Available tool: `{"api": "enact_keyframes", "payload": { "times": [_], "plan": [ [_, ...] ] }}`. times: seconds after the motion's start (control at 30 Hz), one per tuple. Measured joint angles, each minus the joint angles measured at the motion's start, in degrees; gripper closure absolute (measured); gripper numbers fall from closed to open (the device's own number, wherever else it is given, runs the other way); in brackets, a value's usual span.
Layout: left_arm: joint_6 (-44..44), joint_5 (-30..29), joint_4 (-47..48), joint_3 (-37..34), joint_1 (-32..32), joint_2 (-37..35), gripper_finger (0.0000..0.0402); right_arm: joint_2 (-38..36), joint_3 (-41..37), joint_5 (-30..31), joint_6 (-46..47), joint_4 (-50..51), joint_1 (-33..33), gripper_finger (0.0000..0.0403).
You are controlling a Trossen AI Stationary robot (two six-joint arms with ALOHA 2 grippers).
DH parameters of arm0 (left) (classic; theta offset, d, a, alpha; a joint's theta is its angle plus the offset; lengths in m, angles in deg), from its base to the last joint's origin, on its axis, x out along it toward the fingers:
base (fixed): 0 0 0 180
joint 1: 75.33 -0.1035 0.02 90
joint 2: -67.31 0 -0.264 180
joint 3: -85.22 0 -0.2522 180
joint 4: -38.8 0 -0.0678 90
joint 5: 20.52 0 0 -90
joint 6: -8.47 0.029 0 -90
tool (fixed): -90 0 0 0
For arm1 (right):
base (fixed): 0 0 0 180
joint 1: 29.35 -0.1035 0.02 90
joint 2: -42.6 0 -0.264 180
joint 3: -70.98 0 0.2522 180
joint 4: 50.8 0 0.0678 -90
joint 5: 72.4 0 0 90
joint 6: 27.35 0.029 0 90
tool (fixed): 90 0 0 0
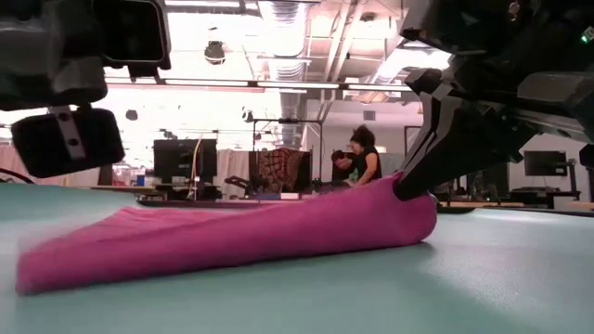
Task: Roll towel
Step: Roll the violet towel
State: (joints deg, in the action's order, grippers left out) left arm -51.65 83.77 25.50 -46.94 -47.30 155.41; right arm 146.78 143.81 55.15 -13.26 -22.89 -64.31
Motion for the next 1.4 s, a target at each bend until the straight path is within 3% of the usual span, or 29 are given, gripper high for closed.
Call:
{"api": "enact_keyframes", "payload": {
  "times": [0.17, 0.43, 0.63, 0.77, 0.9, 1.03, 1.13, 1.27, 1.4],
  "plan": [
    [-1.2, 4.4, -2.4, 0.0, 0.4, 0.0, 0.0401, 0.0, 0.0, 0.0, 0.1, 0.0, 0.0, 0.0390],
    [6.6, -12.6, 0.0, 0.1, 0.6, 0.0, 0.0401, 0.0, 0.0, 0.0, 0.0, 0.0, -0.8, 0.0390],
    [7.0, -20.0, 11.4, 0.1, -1.0, 0.0, 0.0401, 0.0, 0.0, 0.0, -0.3, -0.1, -2.4, 0.0390],
    [2.0, -20.4, 17.5, 0.0, -1.7, -0.1, 0.0401, 0.0, 0.0, 0.1, 1.3, -0.1, -2.6, 0.0391],
    [2.4, -25.4, 19.3, 0.0, 0.5, -2.1, 0.0401, 0.0, 0.0, 0.1, 2.0, -0.1, -2.6, 0.0391],
    [6.5, -38.7, 23.5, 0.1, 4.9, -5.9, 0.0401, 0.0, 0.0, 0.1, 2.1, 0.0, -2.6, 0.0391],
    [2.9, -47.5, 34.0, 0.1, 8.7, -7.9, 0.0401, 0.0, 0.0, 0.1, 2.1, 0.1, -2.5, 0.0391],
    [-4.9, -52.5, 41.7, 0.0, 12.5, -7.7, 0.0401, 0.0, 0.0, 0.1, 2.1, 0.1, -2.5, 0.0391],
    [-4.6, -55.1, 40.1, 0.0, 13.6, -6.2, 0.0401, 0.0, 0.0, 0.1, 2.1, 0.1, -2.5, 0.0391]
  ]
}}
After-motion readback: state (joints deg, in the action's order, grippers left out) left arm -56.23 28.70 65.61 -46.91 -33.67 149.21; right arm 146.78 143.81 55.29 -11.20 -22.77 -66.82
